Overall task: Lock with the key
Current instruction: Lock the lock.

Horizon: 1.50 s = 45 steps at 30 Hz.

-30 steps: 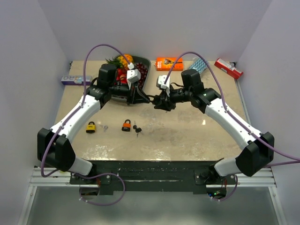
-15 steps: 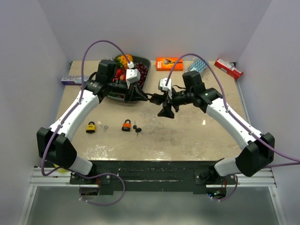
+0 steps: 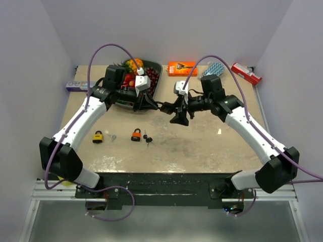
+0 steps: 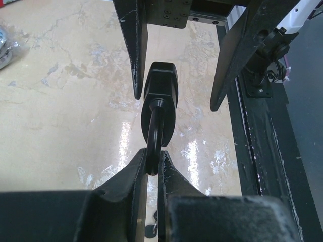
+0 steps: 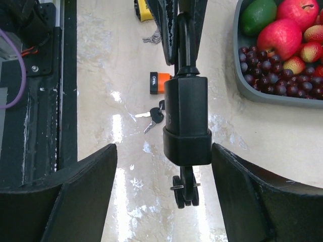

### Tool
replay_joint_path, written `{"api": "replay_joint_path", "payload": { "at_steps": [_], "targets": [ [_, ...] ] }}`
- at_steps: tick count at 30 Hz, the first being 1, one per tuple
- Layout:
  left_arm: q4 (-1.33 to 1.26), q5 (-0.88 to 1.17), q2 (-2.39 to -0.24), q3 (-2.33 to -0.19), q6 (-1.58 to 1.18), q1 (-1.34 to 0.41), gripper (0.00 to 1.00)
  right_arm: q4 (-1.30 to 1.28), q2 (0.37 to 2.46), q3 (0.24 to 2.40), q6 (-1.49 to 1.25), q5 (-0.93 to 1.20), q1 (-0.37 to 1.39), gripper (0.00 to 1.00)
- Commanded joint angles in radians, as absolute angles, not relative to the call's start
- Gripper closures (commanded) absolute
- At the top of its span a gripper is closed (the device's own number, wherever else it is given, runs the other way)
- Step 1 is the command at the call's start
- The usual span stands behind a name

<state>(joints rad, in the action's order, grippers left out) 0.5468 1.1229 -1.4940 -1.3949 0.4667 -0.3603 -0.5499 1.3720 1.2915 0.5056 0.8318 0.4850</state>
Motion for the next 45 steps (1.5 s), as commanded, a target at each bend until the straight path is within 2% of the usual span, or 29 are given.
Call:
{"api": "replay_joint_path", "payload": {
  "at_steps": [1,4,8,10,13,14,15,16,17,18,19,22,25,26,28,29,30,32,33,35,36,37,40,45],
  "targets": [
    [0.494,1.209,-1.471,-1.445,0.488,-0.359,1.0,-0.468,1.387,1.308,0.456,0.874,0.486,0.25],
    [0.495,1.209,-1.473,-1.445,0.474,-0.36,1.0,-0.469,1.404,1.321,0.456,0.884,0.488,0.34],
    [0.494,1.209,-1.477,-1.439,0.449,-0.364,1.0,-0.474,1.411,1.319,0.479,0.887,0.488,0.6],
    [0.495,1.203,-1.477,-1.439,0.445,-0.365,1.0,-0.471,1.416,1.321,0.48,0.888,0.489,0.62],
    [0.528,1.198,-1.483,-1.443,0.465,-0.368,1.0,-0.462,1.42,1.321,0.48,0.897,0.489,0.74],
    [0.54,1.203,-1.489,-1.45,0.472,-0.371,1.0,-0.46,1.42,1.322,0.48,0.9,0.489,0.81],
    [0.561,1.207,-1.493,-1.453,0.483,-0.373,1.0,-0.459,1.422,1.322,0.479,0.9,0.489,0.79],
    [0.568,1.209,-1.496,-1.456,0.488,-0.374,1.0,-0.448,1.424,1.322,0.471,0.902,0.489,0.71],
    [0.569,1.21,-1.5,-1.459,0.486,-0.376,1.0,-0.448,1.428,1.324,0.468,0.902,0.489,0.42],
    [0.566,1.209,-1.5,-1.46,0.486,-0.377,1.0,-0.449,1.433,1.33,0.466,0.899,0.491,0.34],
    [0.565,1.207,-1.5,-1.459,0.486,-0.379,1.0,-0.449,1.436,1.331,0.468,0.896,0.492,0.32],
    [0.555,1.206,-1.502,-1.46,0.483,-0.38,1.0,-0.46,1.44,1.336,0.485,0.89,0.492,0.36],
    [0.552,1.204,-1.506,-1.465,0.482,-0.38,1.0,-0.453,1.433,1.33,0.495,0.89,0.494,0.5],
    [0.551,1.201,-1.508,-1.463,0.482,-0.38,1.0,-0.453,1.431,1.327,0.5,0.891,0.494,0.65],
    [0.528,1.193,-1.508,-1.462,0.46,-0.38,1.0,-0.465,1.428,1.322,0.511,0.893,0.492,0.81],
    [0.513,1.189,-1.508,-1.456,0.44,-0.379,1.0,-0.466,1.427,1.321,0.514,0.893,0.492,1.0],
    [0.45,1.158,-1.508,-1.451,0.363,-0.379,0.99,-0.471,1.428,1.321,0.515,0.89,0.492,1.0],
    [0.35,1.093,-1.508,-1.416,0.235,-0.364,0.78,-0.442,1.424,1.313,0.477,0.885,0.494,1.0],
    [0.221,1.066,-1.508,-1.399,0.069,-0.353,0.59,-0.416,1.419,1.299,0.421,0.87,0.492,1.0],
    [0.079,1.026,-1.505,-1.347,-0.125,-0.305,0.43,-0.309,1.396,1.273,0.352,0.79,0.492,1.0],
    [-0.072,1.006,-1.503,-1.329,-0.316,-0.289,0.33,-0.267,1.387,1.244,0.275,0.749,0.491,1.0],
    [-0.133,0.988,-1.499,-1.31,-0.406,-0.256,0.16,-0.174,1.361,1.229,0.237,0.653,0.491,1.0],
    [-0.28,0.922,-1.491,-1.24,-0.664,-0.236,0.01,-0.019,1.327,1.166,0.117,0.537,0.489,1.0],
    [-0.419,0.749,-1.453,-1.106,-0.912,-0.276,0.01,0.054,1.325,1.152,-0.073,0.376,0.489,1.0]
  ]
}}
